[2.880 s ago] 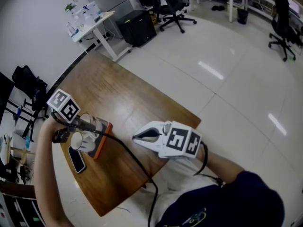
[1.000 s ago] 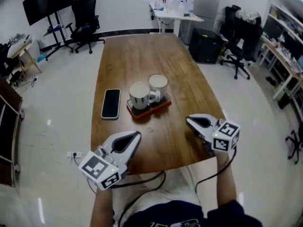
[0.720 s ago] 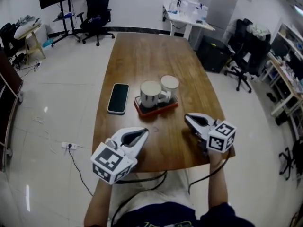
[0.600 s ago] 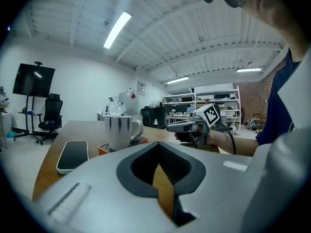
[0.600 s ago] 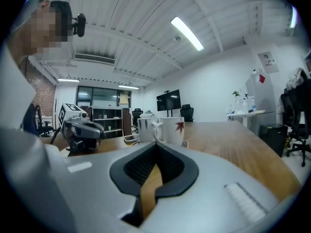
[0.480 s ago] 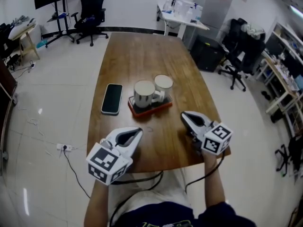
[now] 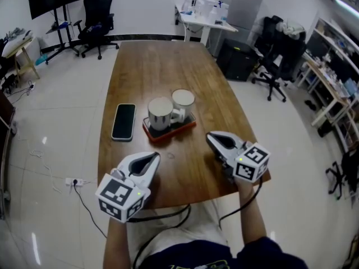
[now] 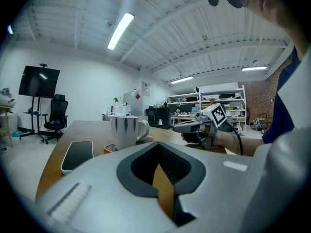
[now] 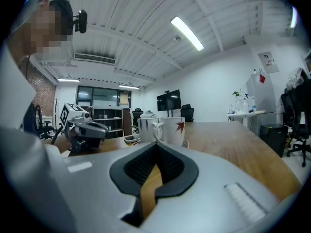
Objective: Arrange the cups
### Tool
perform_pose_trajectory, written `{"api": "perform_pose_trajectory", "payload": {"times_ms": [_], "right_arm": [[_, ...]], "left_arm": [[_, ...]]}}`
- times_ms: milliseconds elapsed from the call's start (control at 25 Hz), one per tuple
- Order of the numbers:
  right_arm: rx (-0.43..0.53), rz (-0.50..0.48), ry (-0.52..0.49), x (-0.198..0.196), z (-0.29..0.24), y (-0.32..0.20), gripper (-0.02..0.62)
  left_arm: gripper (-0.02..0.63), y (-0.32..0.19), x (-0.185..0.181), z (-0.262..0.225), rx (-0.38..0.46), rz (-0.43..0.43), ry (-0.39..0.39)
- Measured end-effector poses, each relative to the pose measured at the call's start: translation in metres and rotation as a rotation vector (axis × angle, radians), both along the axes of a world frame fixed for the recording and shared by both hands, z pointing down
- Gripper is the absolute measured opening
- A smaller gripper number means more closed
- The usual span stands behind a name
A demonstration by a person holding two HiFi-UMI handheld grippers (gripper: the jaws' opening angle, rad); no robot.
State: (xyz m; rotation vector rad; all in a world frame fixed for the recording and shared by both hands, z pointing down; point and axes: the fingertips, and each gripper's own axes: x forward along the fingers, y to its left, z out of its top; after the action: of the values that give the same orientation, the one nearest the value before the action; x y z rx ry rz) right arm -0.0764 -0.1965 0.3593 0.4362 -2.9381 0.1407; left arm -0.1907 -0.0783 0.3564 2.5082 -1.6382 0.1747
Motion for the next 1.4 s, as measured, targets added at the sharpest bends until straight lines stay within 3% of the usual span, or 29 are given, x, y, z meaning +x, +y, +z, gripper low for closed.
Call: {"api": "perform_pose_trajectory", "payload": {"times_ms": [1400], "right_arm": [[0.001,-0.042,0.001,-0.0042,0.0003,0.0069,0.003]], "left_arm": [[0.005,-0.0027,-0.0015,-0.0004,-0.001,-0.016,0.016]]}}
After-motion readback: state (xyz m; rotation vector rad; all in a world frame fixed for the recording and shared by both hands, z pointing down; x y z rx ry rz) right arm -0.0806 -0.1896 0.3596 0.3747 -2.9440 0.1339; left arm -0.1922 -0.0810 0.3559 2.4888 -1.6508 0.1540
